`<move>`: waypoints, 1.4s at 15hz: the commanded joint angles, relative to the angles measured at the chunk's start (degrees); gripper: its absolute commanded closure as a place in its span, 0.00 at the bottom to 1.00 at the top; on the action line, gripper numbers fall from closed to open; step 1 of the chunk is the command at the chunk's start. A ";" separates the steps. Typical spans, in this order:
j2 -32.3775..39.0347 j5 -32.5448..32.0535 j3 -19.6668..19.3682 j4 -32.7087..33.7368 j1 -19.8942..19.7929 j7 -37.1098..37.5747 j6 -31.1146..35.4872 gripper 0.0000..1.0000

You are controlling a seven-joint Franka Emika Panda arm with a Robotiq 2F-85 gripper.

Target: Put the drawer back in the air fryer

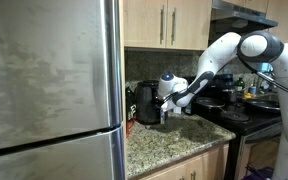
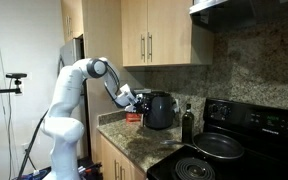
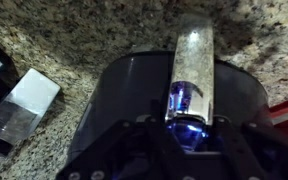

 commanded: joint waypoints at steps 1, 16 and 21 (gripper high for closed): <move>-0.08 0.90 -1.83 1.45 -2.07 1.71 2.93 0.39; -30.00 40.50 -0.88 -30.12 4.20 -26.06 4.62 0.00; -24.69 35.27 2.99 -25.00 -1.23 -21.01 7.46 0.00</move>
